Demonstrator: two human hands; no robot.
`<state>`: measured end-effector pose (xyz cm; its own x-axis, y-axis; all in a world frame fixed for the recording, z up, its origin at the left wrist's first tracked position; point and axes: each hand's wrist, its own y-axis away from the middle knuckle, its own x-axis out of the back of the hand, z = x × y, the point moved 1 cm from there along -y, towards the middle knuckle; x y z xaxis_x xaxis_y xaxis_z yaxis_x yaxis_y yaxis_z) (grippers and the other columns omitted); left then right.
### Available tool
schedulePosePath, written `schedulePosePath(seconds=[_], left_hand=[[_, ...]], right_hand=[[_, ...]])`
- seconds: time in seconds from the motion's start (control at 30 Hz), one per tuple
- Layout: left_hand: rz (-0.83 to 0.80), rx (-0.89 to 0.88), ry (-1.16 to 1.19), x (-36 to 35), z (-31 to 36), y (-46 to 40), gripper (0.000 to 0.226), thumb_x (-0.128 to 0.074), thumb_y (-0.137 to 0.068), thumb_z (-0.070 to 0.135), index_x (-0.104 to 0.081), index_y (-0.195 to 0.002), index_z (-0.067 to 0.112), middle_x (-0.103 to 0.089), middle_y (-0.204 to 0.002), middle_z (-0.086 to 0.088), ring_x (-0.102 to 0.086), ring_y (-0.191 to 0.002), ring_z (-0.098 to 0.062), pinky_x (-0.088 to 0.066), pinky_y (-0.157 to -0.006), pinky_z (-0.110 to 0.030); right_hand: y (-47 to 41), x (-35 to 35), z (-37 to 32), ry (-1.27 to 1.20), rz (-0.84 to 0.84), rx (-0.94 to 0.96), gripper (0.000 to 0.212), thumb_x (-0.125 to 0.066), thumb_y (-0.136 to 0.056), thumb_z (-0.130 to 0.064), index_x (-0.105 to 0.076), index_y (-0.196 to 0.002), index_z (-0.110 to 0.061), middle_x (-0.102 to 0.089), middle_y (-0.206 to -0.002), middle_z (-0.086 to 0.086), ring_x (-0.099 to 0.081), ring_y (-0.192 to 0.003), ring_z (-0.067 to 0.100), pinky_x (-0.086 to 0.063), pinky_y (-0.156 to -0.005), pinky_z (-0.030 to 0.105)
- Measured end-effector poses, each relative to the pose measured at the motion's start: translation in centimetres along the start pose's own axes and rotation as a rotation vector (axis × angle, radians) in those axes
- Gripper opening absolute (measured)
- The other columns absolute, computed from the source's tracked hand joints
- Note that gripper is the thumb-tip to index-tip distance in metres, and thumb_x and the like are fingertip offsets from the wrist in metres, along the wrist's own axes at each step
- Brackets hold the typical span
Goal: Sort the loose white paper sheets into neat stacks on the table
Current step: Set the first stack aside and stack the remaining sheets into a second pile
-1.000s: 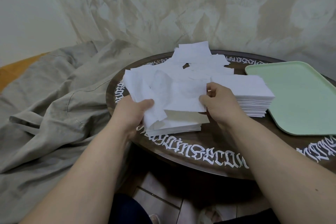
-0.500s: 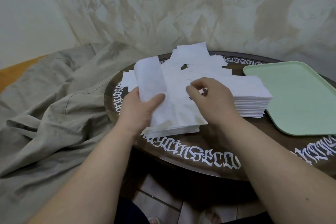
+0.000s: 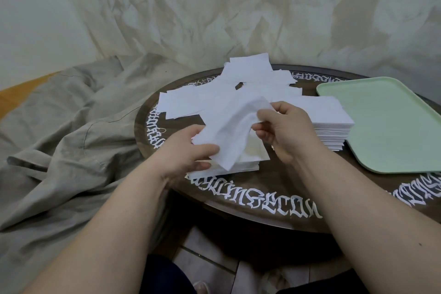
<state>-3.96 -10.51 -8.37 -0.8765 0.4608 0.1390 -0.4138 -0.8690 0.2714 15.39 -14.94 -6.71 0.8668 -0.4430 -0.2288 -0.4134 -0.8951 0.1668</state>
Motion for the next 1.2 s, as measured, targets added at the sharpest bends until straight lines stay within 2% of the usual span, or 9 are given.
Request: schedulePosePath(seconds=[0.07,0.17,0.33,0.53,0.7,0.83,0.93,1.1,1.2], left_hand=[[0.149,-0.020,0.201,0.2,-0.1,-0.3,0.027,-0.064,-0.084,0.000,-0.061,-0.106,0.016,-0.070,-0.102,-0.010,-0.068,-0.078,-0.017,-0.053,-0.057,-0.023],[0.385,-0.084,0.374,0.6,0.1,-0.8,0.026,-0.063,-0.085,-0.001,-0.060,-0.108,0.012,-0.072,-0.086,-0.002,-0.067,-0.067,-0.015,-0.051,-0.054,-0.024],[0.542,-0.116,0.095,1.1,-1.0,-1.5,0.025,-0.071,-0.081,0.005,-0.062,-0.103,0.014,-0.067,-0.074,0.001,-0.062,-0.064,-0.013,-0.052,-0.065,-0.027],[0.509,-0.070,-0.205,1.8,-2.1,-1.9,0.029,-0.074,-0.078,0.017,-0.062,-0.104,0.023,-0.069,-0.083,-0.001,-0.065,-0.075,-0.020,-0.053,-0.077,-0.033],[0.468,0.003,-0.251,2.0,-2.2,-1.6,0.031,-0.074,-0.078,0.020,-0.062,-0.107,0.019,-0.070,-0.089,-0.002,-0.062,-0.065,-0.017,-0.050,-0.064,-0.028],[0.496,0.022,-0.273,2.4,-2.4,-1.6,0.033,-0.074,-0.075,0.023,-0.063,-0.105,0.022,-0.071,-0.094,0.000,-0.063,-0.077,-0.019,-0.055,-0.081,-0.037],[0.515,0.016,-0.305,2.4,-2.4,-1.6,0.039,-0.074,-0.076,0.024,-0.062,-0.113,0.020,-0.069,-0.087,0.003,-0.062,-0.079,-0.019,-0.054,-0.084,-0.036],[0.536,-0.034,-0.509,2.4,-2.2,-1.6,0.038,-0.072,-0.078,0.026,-0.060,-0.113,0.020,-0.063,-0.083,0.010,-0.061,-0.089,-0.015,-0.046,-0.086,-0.028],[0.519,-0.211,-0.772,2.8,-1.2,-1.2,0.023,-0.073,-0.079,0.024,-0.061,-0.099,0.024,-0.060,-0.091,0.007,-0.057,-0.083,-0.014,-0.040,-0.077,-0.026]], right_hand=[[-0.1,0.3,0.2,0.030,-0.029,-0.042,0.010,-0.060,-0.085,-0.001,-0.056,-0.081,-0.009,-0.058,-0.071,0.007,-0.061,-0.050,0.012,-0.048,-0.046,0.020],[-0.2,0.9,0.7,0.317,-0.054,-0.033,0.013,-0.064,-0.085,-0.009,-0.056,-0.075,-0.011,-0.056,-0.066,0.004,-0.056,-0.049,0.011,-0.043,-0.048,0.023],[0.1,1.4,1.2,0.625,-0.066,-0.027,0.011,-0.060,-0.083,-0.004,-0.068,-0.079,0.004,-0.063,-0.068,0.010,-0.053,-0.053,0.013,-0.044,-0.052,0.025],[0.1,1.7,1.4,0.694,-0.072,-0.044,0.002,-0.066,-0.080,-0.001,-0.066,-0.078,-0.002,-0.067,-0.070,0.010,-0.058,-0.053,0.013,-0.045,-0.048,0.019],[0.0,1.9,1.8,0.727,-0.066,-0.049,0.012,-0.068,-0.075,-0.001,-0.060,-0.081,-0.008,-0.069,-0.073,0.014,-0.061,-0.057,0.017,-0.049,-0.054,0.028],[-0.1,1.8,2.0,0.719,-0.091,-0.065,0.014,-0.068,-0.074,0.001,-0.058,-0.080,-0.007,-0.069,-0.071,0.017,-0.060,-0.054,0.017,-0.047,-0.049,0.026],[-0.1,1.7,2.3,0.772,-0.111,-0.045,0.012,-0.069,-0.072,-0.001,-0.059,-0.076,-0.006,-0.070,-0.069,0.015,-0.061,-0.055,0.017,-0.048,-0.051,0.027],[0.0,1.6,1.9,1.133,-0.137,0.091,0.010,-0.068,-0.076,-0.017,-0.061,-0.073,-0.011,-0.065,-0.076,0.002,-0.059,-0.075,0.018,-0.047,-0.067,0.033],[0.3,1.4,1.2,1.308,-0.079,0.305,0.011,-0.063,-0.083,-0.026,-0.059,-0.078,-0.016,-0.061,-0.081,-0.003,-0.055,-0.080,0.018,-0.043,-0.068,0.030]])
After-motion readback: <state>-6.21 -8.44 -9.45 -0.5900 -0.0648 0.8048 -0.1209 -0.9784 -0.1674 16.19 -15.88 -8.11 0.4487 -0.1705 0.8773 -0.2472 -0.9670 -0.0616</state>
